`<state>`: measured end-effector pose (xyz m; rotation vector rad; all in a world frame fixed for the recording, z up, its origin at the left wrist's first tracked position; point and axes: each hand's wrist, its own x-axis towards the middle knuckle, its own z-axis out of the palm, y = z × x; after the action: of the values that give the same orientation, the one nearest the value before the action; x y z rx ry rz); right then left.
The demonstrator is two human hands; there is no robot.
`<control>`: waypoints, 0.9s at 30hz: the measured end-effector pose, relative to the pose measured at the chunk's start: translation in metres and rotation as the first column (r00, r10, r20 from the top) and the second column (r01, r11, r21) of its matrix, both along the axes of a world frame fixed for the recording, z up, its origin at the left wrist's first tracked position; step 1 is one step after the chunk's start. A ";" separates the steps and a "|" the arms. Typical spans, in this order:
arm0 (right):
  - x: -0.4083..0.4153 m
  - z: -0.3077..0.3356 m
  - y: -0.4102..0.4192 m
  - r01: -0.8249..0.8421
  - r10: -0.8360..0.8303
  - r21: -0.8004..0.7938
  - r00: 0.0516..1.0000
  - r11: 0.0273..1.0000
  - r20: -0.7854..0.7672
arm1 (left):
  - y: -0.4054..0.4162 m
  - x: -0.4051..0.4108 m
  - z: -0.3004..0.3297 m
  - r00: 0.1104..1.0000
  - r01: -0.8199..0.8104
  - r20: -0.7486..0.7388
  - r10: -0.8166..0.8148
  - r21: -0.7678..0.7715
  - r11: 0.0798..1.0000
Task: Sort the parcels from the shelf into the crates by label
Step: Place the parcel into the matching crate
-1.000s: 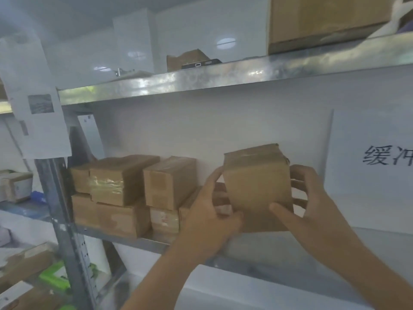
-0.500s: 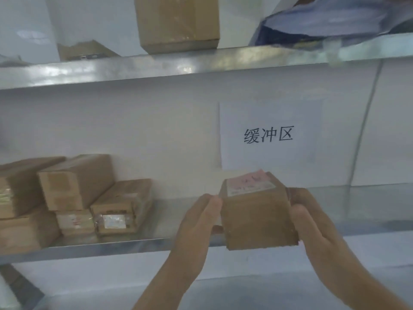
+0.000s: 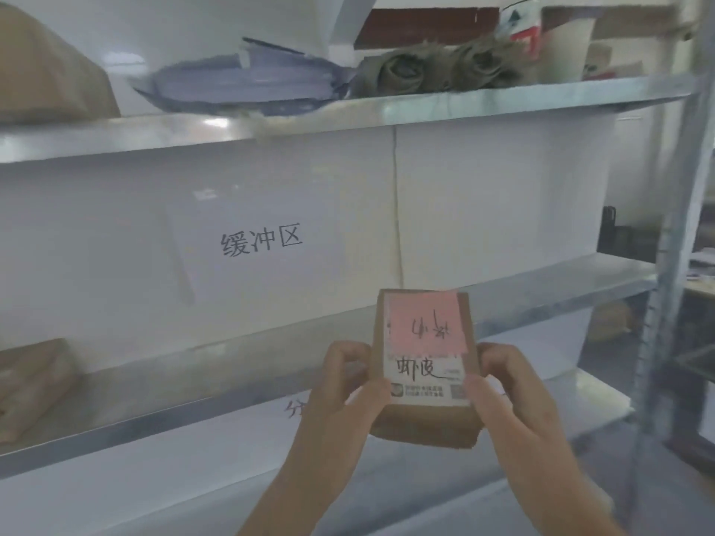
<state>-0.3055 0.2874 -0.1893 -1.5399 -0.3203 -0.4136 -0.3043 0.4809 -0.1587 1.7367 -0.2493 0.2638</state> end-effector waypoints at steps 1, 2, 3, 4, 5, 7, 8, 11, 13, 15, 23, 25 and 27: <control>-0.002 0.005 -0.019 -0.007 0.008 -0.016 0.999 1.000 0.046 | -0.019 0.001 -0.003 0.999 0.023 0.030 -0.023 -0.006 1.000; -0.001 0.010 -0.036 0.047 -0.047 0.006 0.998 0.999 0.049 | -0.039 0.003 -0.006 0.997 0.045 0.057 -0.045 -0.005 0.999; -0.003 0.008 -0.057 0.054 -0.056 0.032 0.997 0.998 0.062 | -0.057 0.003 -0.007 0.995 0.066 0.077 -0.065 -0.009 0.998; -0.008 0.004 -0.075 0.080 -0.081 0.008 0.994 0.997 0.077 | -0.075 0.004 -0.009 0.991 0.095 0.094 -0.094 -0.011 0.995; -0.009 0.001 -0.093 0.098 -0.097 -0.008 0.992 0.995 0.077 | -0.092 0.006 -0.011 0.987 0.121 0.110 -0.119 -0.012 0.993; -0.009 0.002 -0.126 0.146 -0.142 -0.046 0.986 0.988 0.089 | -0.126 0.009 -0.013 0.974 0.178 0.140 -0.177 0.005 0.984; -0.010 0.002 -0.141 0.151 -0.146 -0.058 0.986 0.987 0.084 | -0.142 0.011 -0.013 0.965 0.216 0.147 -0.215 0.011 0.976; -0.013 0.002 -0.179 0.180 -0.171 -0.073 0.979 0.981 0.115 | -0.182 0.022 -0.014 0.918 0.370 0.157 -0.365 -0.003 0.929; -0.013 0.003 -0.201 0.177 -0.166 -0.066 0.976 0.982 0.140 | -0.204 0.033 -0.014 0.877 0.461 0.166 -0.451 -0.022 0.887; -0.012 0.002 -0.218 0.179 -0.166 -0.075 0.975 0.981 0.151 | -0.225 0.046 -0.015 0.850 0.509 0.169 -0.499 -0.023 0.860; 0.016 -0.015 -0.282 0.347 -0.343 -0.118 0.938 0.930 0.055 | -0.303 0.120 -0.032 0.746 0.638 0.207 -0.633 0.054 0.769; 0.027 -0.017 -0.294 0.408 -0.411 -0.152 0.911 0.900 0.015 | -0.319 0.144 -0.036 0.718 0.673 0.196 -0.668 0.048 0.738; 0.042 -0.019 -0.304 0.483 -0.490 -0.201 0.871 0.852 0.017 | -0.338 0.168 -0.041 0.681 0.712 0.196 -0.706 0.049 0.700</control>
<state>-0.2639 -0.0170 -0.2084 -1.8234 0.0707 -0.7707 -0.1362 0.1428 -0.1996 1.4507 -1.0441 -0.1396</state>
